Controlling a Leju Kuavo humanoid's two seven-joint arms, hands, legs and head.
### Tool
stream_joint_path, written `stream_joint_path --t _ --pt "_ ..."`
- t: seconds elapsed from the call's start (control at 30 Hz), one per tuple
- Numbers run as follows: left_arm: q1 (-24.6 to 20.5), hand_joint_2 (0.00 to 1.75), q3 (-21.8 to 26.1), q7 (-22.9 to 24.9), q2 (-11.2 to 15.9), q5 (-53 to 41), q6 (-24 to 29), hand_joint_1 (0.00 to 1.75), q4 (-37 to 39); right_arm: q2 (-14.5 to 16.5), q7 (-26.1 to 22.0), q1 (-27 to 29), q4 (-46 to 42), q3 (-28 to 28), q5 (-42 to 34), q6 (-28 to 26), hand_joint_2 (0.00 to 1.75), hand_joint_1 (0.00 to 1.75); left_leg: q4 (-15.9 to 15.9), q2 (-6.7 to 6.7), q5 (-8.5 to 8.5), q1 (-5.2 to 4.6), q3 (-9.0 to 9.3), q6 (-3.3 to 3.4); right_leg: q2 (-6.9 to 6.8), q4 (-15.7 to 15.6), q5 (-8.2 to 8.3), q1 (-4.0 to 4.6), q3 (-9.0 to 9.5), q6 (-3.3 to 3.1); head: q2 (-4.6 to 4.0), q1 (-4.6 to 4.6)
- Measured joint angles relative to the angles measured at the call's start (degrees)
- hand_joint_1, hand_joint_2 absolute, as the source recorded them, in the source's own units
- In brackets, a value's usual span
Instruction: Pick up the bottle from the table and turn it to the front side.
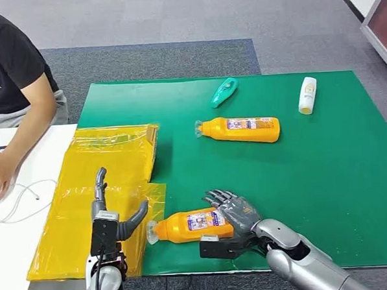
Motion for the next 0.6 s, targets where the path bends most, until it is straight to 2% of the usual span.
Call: stream_joint_path --t 0.37,0.4,0.53,0.6 --pt "-0.3 1.75 0.0 -0.3 0.1 0.5 -0.1 0.00 0.3 1.3 1.8 -1.1 3.3 0.1 3.5 -0.5 1.75 0.03 0.0 0.00 0.15 0.00 0.16 0.03 0.00 0.0 0.16 0.00 0.16 -0.01 0.00 0.00" --pt "-0.4 1.75 0.0 -0.4 0.2 0.6 -0.1 0.00 0.4 1.5 1.9 -1.5 3.8 0.1 4.1 -0.3 1.75 0.16 0.0 0.00 0.16 0.00 0.19 0.03 0.00 0.0 0.17 0.00 0.19 -0.02 0.00 0.01" --pt "-0.8 1.75 0.0 -1.0 0.3 1.1 -0.2 0.00 0.9 2.1 1.9 -2.8 5.7 0.3 4.7 1.2 1.75 1.51 0.0 0.01 0.19 0.00 0.29 0.03 0.01 0.0 0.22 0.00 0.27 -0.01 0.00 0.01" --pt "-1.0 1.75 0.1 -1.3 0.4 1.3 -0.2 0.00 1.2 2.4 2.1 -3.2 6.6 0.4 4.7 1.4 1.75 1.71 0.0 0.01 0.20 0.00 0.35 0.04 0.00 0.0 0.22 0.00 0.31 0.00 0.00 0.00"
